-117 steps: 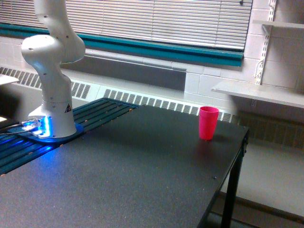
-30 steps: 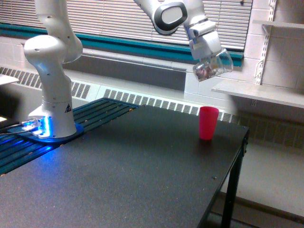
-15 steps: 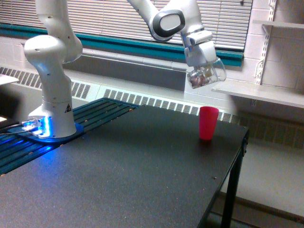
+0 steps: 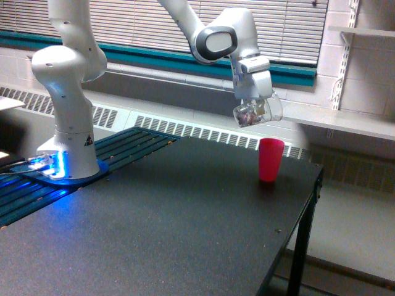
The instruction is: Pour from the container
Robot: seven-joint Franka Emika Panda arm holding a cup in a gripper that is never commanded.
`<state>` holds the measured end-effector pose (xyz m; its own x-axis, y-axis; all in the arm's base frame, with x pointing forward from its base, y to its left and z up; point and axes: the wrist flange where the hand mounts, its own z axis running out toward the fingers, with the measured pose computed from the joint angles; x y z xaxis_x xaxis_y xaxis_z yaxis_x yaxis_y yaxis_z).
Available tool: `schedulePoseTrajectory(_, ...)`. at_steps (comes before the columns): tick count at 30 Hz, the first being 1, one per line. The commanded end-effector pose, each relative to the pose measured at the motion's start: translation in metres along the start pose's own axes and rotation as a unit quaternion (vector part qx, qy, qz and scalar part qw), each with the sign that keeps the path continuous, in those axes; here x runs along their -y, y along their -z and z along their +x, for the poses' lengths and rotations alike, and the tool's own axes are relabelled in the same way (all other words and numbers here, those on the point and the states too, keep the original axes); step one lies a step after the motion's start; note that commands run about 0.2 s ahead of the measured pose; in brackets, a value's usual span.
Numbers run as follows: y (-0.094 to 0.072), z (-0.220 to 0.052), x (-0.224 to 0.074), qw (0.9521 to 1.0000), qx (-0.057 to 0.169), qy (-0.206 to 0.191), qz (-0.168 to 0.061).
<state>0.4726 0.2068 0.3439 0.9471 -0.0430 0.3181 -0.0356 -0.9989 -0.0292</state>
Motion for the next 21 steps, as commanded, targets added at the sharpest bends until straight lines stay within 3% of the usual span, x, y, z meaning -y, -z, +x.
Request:
schedulePoseTrajectory(1, -0.005, -0.011, 0.018, 0.9998, 0.01, 0.014, -0.001)
schedulePoseTrajectory(13, -0.024, -0.025, 0.027, 0.9988, 0.034, 0.03, -0.02)
schedulePoseTrajectory(21, -0.029, -0.022, 0.031, 0.9978, 0.038, 0.039, -0.038)
